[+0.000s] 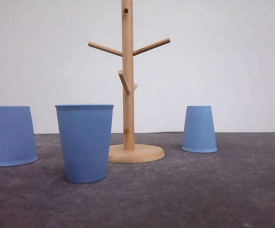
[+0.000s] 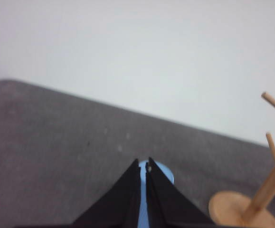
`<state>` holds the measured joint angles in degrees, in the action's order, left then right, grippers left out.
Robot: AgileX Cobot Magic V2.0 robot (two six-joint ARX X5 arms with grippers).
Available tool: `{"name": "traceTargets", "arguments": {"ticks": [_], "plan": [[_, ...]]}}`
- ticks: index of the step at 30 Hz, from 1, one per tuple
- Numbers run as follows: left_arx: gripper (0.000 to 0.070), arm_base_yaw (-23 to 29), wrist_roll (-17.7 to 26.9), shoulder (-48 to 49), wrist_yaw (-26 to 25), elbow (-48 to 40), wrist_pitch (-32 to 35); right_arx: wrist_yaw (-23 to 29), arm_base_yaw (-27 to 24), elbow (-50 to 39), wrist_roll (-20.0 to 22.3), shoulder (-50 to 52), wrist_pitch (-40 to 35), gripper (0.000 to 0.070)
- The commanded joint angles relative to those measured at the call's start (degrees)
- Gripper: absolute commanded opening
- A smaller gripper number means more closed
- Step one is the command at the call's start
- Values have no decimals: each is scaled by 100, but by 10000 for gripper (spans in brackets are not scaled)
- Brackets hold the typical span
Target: Place three cups
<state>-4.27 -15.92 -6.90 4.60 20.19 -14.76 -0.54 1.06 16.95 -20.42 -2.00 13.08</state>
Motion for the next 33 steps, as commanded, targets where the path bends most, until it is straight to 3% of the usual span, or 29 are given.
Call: {"name": "traceTargets", "arguments": {"ticks": [1, 9, 12, 17, 20, 33], "plan": [[4, -9, -2, -262, 17, 397, -365, -59, -2, 288, -20, -122, 299, 6], [3, -9, 200, -1661, -101, 1690, -1994, -600, -2, 1192, 585, -1054, 1666, 6], [3, -9, 317, -2105, -442, 1931, -2397, -1021, -2, 1333, 924, -1458, 1954, 6], [3, -9, 543, -2709, -1087, 2148, -2882, -1634, -2, 1403, 955, -1987, 2172, 6], [3, -31, 834, -2991, -1421, 2156, -3033, -1830, 1, 1403, 999, -2248, 2216, 6], [3, -1154, 1121, -3359, -1403, 2159, -2925, -1802, 787, 1403, 1014, -2837, 2214, 6]]}}
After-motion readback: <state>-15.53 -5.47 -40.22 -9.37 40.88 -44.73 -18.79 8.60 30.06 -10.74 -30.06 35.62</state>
